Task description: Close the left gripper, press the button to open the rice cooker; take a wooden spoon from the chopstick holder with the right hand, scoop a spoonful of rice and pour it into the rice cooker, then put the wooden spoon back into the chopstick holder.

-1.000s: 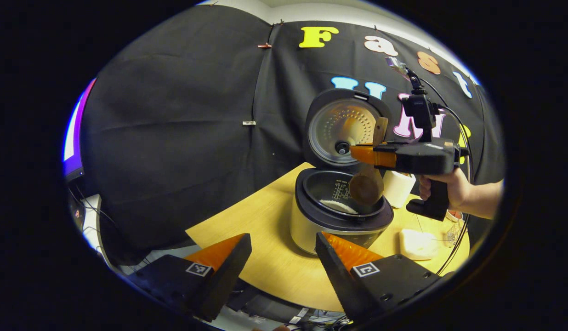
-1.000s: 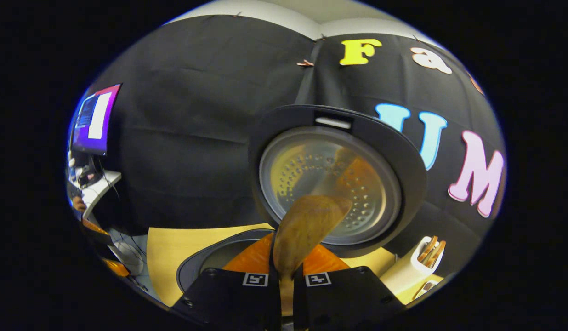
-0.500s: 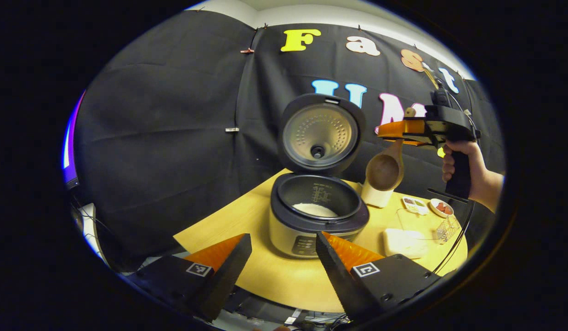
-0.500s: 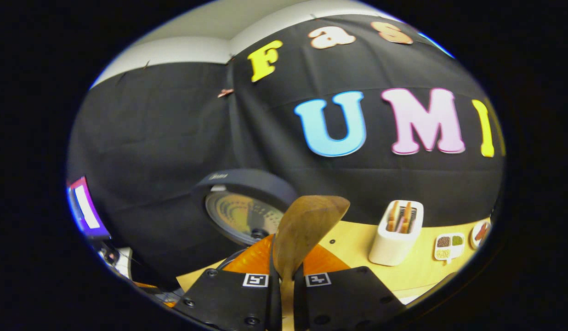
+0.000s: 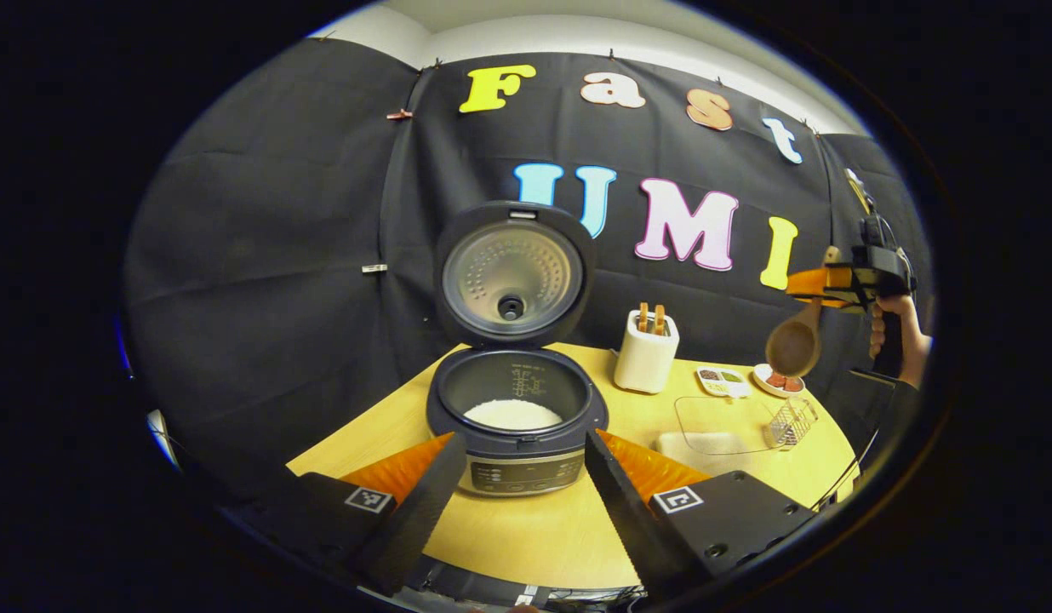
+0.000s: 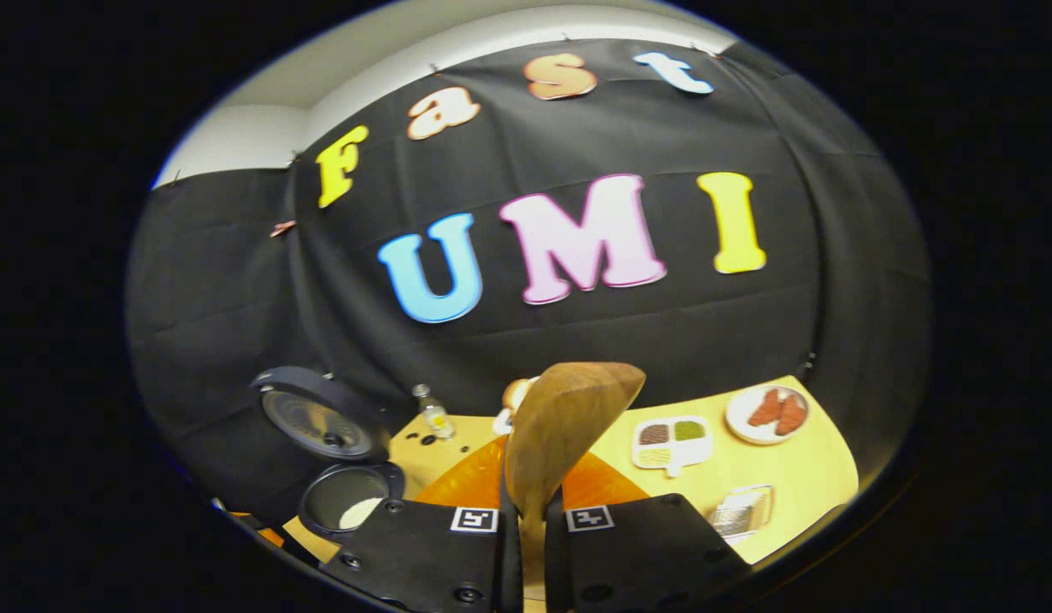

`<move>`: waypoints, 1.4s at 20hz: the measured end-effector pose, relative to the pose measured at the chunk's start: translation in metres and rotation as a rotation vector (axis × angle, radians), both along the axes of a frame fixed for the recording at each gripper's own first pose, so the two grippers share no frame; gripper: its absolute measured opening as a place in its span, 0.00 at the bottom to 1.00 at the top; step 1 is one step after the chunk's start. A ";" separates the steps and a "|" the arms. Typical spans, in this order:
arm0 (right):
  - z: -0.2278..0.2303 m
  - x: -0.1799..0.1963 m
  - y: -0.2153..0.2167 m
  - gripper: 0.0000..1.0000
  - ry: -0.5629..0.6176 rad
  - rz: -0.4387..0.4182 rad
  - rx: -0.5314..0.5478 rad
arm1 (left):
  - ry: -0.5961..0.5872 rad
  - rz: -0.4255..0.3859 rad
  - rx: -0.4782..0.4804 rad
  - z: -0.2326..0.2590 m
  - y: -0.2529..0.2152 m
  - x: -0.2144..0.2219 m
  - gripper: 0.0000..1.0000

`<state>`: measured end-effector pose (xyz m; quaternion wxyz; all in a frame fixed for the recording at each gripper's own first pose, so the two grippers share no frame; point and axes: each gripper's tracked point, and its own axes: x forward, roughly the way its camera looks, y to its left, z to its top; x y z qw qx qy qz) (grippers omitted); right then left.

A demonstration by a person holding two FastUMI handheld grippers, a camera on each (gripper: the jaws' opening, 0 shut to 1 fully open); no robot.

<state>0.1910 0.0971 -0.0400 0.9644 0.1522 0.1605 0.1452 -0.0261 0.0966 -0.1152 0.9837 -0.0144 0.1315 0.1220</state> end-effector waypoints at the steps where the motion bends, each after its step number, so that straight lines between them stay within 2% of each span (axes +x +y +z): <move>1: -0.005 -0.002 -0.026 0.14 0.018 -0.047 0.013 | 0.006 -0.006 0.008 0.001 -0.005 0.001 0.95; 7: -0.027 -0.008 -0.151 0.14 0.075 -0.295 0.104 | 0.027 -0.024 -0.024 0.008 -0.034 0.017 0.95; 10: -0.036 0.002 -0.185 0.14 0.081 -0.374 0.154 | 0.020 0.003 -0.035 0.020 -0.040 0.031 0.95; 13: -0.055 0.028 -0.204 0.14 0.076 -0.434 0.166 | 0.008 0.036 -0.032 0.035 -0.040 0.046 0.95; 17: -0.090 0.063 -0.212 0.14 0.109 -0.452 0.170 | -0.006 0.082 0.027 0.053 -0.032 0.063 0.95; 20: -0.123 0.084 -0.211 0.14 0.144 -0.460 0.140 | -0.064 0.095 0.055 0.076 -0.031 0.071 0.95; 24: -0.172 0.093 -0.202 0.14 0.237 -0.459 0.133 | -0.111 0.181 0.068 0.098 -0.014 0.079 0.95; 28: -0.214 0.096 -0.199 0.15 0.301 -0.445 0.059 | -0.191 0.260 0.065 0.136 0.012 0.092 0.95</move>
